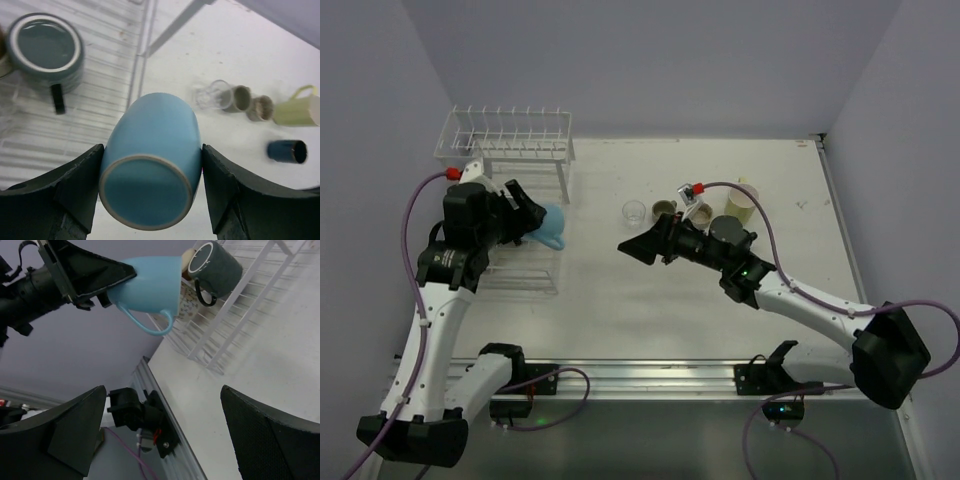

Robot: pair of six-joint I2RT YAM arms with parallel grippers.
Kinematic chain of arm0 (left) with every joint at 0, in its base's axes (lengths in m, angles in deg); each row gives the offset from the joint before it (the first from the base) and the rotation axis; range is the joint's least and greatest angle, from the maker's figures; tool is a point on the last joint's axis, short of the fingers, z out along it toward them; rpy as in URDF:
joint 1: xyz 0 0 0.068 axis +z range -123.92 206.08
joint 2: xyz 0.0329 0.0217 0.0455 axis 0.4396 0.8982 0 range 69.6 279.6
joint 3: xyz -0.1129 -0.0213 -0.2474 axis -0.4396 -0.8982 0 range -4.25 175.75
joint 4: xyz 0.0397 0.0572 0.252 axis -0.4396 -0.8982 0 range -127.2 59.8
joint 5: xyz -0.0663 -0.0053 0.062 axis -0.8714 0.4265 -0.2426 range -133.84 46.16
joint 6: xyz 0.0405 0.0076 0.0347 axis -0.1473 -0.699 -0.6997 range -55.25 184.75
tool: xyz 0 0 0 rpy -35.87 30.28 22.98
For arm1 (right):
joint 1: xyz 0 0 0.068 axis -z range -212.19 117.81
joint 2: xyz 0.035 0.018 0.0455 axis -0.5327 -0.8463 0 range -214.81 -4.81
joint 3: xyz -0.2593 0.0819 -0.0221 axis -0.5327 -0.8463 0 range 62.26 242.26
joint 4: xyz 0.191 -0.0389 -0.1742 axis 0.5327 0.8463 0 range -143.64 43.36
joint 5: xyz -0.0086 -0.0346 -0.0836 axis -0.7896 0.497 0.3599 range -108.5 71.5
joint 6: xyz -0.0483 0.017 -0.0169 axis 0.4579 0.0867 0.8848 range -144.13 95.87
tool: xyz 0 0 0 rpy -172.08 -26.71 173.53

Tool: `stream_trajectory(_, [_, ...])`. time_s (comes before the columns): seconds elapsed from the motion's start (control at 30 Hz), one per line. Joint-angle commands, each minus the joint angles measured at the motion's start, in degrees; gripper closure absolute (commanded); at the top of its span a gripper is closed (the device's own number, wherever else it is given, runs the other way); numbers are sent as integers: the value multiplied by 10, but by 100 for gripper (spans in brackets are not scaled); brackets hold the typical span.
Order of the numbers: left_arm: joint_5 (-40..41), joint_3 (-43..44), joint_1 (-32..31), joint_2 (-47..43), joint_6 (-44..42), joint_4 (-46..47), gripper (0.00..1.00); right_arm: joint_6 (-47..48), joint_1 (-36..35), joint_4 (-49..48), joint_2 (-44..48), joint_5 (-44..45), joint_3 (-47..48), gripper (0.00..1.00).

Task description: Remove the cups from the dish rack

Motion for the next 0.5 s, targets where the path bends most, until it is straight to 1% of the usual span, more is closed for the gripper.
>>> stream_trajectory(0.0, [-178,-40,4,-25,19,152,100,-87,-24,-134,-25,42,-3,1])
stream_trajectory(0.07, [-244,-78,4,-37,51,198,100,-98,-42,-132,-38,75,-2,1])
stream_trajectory(0.1, [-258,-90,4,-44,61,237,100,-98,-48,-135,-42,88,-2,1])
stream_trajectory(0.13, [-288,-102,3,-47,80,256,100,-98,-49,-141,-51,96,-1,1])
stream_trajectory(0.2, [-318,-136,3,-58,100,314,100,-105,-50,-150,-63,91,7,1])
stream_trajectory(0.27, [-350,-162,3,-66,128,344,100,-105,-51,-161,-77,78,14,1])
stream_trajectory(0.4, [-404,-205,3,-90,178,438,100,-103,-50,-175,-81,65,21,1])
stream_trajectory(0.47, [-433,-233,3,-99,202,470,100,-104,-51,-172,-71,78,19,4])
